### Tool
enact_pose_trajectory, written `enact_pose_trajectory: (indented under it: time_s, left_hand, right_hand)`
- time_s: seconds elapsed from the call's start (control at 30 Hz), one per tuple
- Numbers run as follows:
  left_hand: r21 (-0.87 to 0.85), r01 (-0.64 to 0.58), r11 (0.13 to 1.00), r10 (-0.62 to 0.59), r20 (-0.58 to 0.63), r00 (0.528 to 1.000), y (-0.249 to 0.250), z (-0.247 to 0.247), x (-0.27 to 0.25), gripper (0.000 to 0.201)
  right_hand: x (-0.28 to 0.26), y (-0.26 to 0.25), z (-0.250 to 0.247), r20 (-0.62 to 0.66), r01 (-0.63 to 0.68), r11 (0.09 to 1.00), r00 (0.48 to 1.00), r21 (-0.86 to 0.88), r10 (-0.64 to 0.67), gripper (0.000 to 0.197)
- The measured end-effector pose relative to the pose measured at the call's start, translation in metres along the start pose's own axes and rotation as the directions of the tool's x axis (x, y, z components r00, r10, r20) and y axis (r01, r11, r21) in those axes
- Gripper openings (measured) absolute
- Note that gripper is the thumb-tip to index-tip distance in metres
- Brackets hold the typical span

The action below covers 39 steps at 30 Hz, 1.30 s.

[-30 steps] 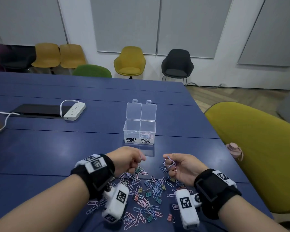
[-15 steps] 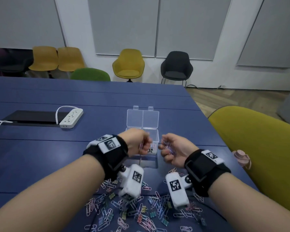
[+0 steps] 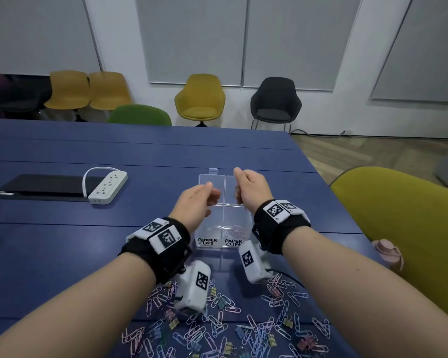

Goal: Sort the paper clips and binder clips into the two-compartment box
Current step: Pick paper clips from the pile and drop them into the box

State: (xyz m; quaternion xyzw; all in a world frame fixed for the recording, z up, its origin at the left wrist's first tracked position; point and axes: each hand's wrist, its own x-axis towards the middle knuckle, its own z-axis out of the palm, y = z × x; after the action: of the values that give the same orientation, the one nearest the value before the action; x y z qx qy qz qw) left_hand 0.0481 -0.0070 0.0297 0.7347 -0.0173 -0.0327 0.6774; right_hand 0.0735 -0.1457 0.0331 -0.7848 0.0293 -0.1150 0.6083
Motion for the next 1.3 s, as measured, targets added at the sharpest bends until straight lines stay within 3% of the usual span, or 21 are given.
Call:
enact_pose_trajectory:
  time_s: [0.13, 0.27, 0.4, 0.53, 0.6, 0.7, 0.77, 0.8, 0.87, 0.9, 0.93, 1.0, 1.07, 1.3]
  left_hand:
    - [0.027, -0.053, 0.998, 0.051, 0.065, 0.997, 0.0, -0.025, -0.023, 0.028]
    - [0.228, -0.062, 0.972, 0.006, 0.236, 0.972, -0.016, -0.049, -0.041, 0.019]
    - [0.507, -0.119, 0.854, -0.082, 0.356, 0.931, -0.031, -0.063, -0.06, 0.011]
    - [0.67, -0.2, 0.715, -0.079, 0.36, 0.929, -0.032, -0.063, -0.074, 0.005]
    - [0.719, -0.225, 0.657, -0.084, 0.367, 0.926, -0.029, -0.061, -0.079, 0.004]
    - [0.796, -0.254, 0.549, -0.142, 0.388, 0.91, -0.028, -0.061, -0.085, 0.016]
    - [0.835, -0.309, 0.455, -0.156, 0.416, 0.896, -0.028, -0.058, -0.089, 0.028]
    - [0.84, -0.342, 0.422, -0.155, 0.438, 0.885, -0.03, -0.055, -0.089, 0.035]
    - [0.839, -0.405, 0.365, -0.153, 0.483, 0.862, -0.032, -0.047, -0.09, 0.045]
    - [0.842, -0.428, 0.33, -0.165, 0.497, 0.852, -0.033, -0.042, -0.089, 0.048]
    - [0.847, -0.444, 0.292, -0.189, 0.506, 0.842, -0.035, -0.037, -0.087, 0.05]
    - [0.863, -0.467, 0.193, -0.249, 0.503, 0.828, -0.037, -0.026, -0.082, 0.047]
    - [0.879, -0.466, 0.103, -0.288, 0.475, 0.832, -0.037, -0.016, -0.078, 0.036]
    - [0.931, -0.364, -0.016, -0.307, 0.342, 0.888, -0.046, -0.003, -0.074, 0.023]
  right_hand:
    - [-0.006, 0.01, 0.001, 0.093, -0.051, 0.998, 0.994, 0.021, 0.048, 0.049]
    - [-0.019, 0.008, -0.009, 0.076, -0.054, 0.992, 0.996, 0.111, 0.046, 0.048]
    - [-0.03, 0.006, -0.019, 0.093, -0.082, 0.983, 0.993, 0.166, 0.068, 0.043]
    - [-0.037, -0.001, -0.021, 0.114, -0.097, 0.99, 0.99, 0.1, 0.085, 0.04]
    - [-0.041, -0.005, -0.019, 0.093, -0.069, 0.997, 0.994, 0.045, 0.064, 0.034]
    - [-0.057, -0.007, -0.014, 0.097, 0.023, 0.987, 0.995, -0.162, -0.008, 0.024]
    - [-0.072, -0.006, -0.009, 0.257, 0.092, 0.912, 0.966, -0.4, 0.015, 0.019]
    - [-0.081, -0.005, -0.006, 0.374, 0.126, 0.83, 0.922, -0.543, 0.104, 0.015]
    - [-0.101, -0.003, 0.001, 0.523, 0.223, 0.603, 0.762, -0.766, 0.381, 0.009]
    - [-0.109, -0.001, 0.005, 0.536, 0.293, 0.493, 0.698, -0.819, 0.475, 0.021]
    - [-0.117, 0.002, 0.007, 0.534, 0.362, 0.402, 0.668, -0.841, 0.518, 0.032]
    - [-0.127, 0.006, 0.012, 0.543, 0.455, 0.298, 0.674, -0.839, 0.5, 0.044]
    - [-0.131, 0.011, 0.016, 0.558, 0.499, 0.255, 0.693, -0.828, 0.456, 0.043]
    - [-0.141, 0.017, 0.014, 0.542, 0.483, 0.249, 0.71, -0.84, 0.451, 0.028]
